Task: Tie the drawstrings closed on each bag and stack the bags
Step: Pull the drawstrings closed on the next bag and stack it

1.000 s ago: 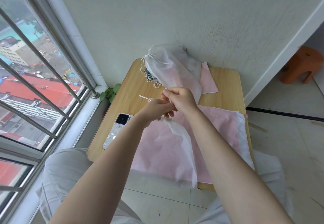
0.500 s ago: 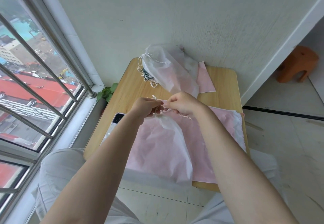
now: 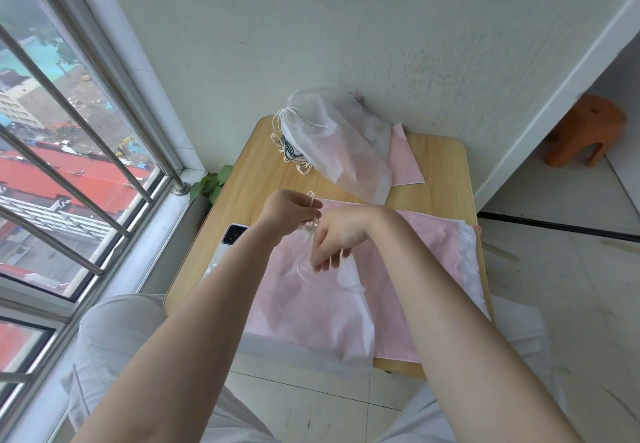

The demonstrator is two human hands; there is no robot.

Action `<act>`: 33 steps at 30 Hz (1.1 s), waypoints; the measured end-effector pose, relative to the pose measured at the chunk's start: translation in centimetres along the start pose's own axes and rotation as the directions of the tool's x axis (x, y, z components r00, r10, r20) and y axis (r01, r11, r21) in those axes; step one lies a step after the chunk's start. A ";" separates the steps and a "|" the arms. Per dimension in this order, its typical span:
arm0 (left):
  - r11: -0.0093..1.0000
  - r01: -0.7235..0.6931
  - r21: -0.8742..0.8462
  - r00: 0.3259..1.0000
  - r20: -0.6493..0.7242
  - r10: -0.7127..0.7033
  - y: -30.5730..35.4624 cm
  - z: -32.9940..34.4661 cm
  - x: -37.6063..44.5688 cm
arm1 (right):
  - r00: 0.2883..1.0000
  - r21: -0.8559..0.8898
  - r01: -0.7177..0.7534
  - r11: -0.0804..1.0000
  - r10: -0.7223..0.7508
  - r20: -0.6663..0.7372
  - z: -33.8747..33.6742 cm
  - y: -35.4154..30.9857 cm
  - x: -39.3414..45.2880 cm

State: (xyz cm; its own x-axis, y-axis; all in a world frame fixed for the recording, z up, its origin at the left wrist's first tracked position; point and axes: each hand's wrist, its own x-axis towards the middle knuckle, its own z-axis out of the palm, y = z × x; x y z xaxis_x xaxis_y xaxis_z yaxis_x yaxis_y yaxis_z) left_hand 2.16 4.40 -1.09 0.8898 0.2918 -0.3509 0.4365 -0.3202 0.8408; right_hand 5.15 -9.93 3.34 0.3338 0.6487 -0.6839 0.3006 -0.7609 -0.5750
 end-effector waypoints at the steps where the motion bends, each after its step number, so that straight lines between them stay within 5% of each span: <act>1: 0.999 -0.025 0.047 1.000 0.006 0.024 0.0 0.0 -0.1 | 0.994 -0.022 -0.018 1.000 0.016 -0.105 -0.3 0.3 0.2; 4: 0.989 -0.095 0.113 0.995 0.036 0.091 0.0 -0.2 -0.4 | 0.862 0.163 -0.037 0.986 0.114 -0.495 -0.9 2.1 1.5; 6: 0.982 -0.142 0.127 0.989 0.063 0.135 -0.1 -0.4 -0.6 | 0.779 0.225 -0.013 0.974 0.151 -0.608 -0.8 3.3 2.4; 18: 0.930 -0.308 0.201 0.934 -0.123 0.336 -1.2 -0.4 -0.6 | 0.852 0.508 0.200 0.838 0.108 -0.513 1.3 3.7 3.9; 26: 0.980 -0.193 0.045 0.956 -0.217 0.198 -1.1 -0.3 -0.8 | 0.900 0.754 0.357 0.551 0.014 -0.436 1.5 3.6 4.3; 33: 0.979 -0.066 -0.194 0.993 -0.110 0.045 -1.4 -1.0 -0.7 | 0.889 0.752 0.351 0.558 0.053 -0.454 1.4 4.7 4.4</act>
State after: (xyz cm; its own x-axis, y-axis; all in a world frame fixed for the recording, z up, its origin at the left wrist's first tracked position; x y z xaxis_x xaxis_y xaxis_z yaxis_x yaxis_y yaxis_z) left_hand 0.76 5.56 -1.64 0.8885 0.3748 -0.2648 0.3425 -0.1576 0.9262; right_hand 6.78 -10.61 -2.99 0.7188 0.5426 -0.4347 -0.3870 -0.2071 -0.8985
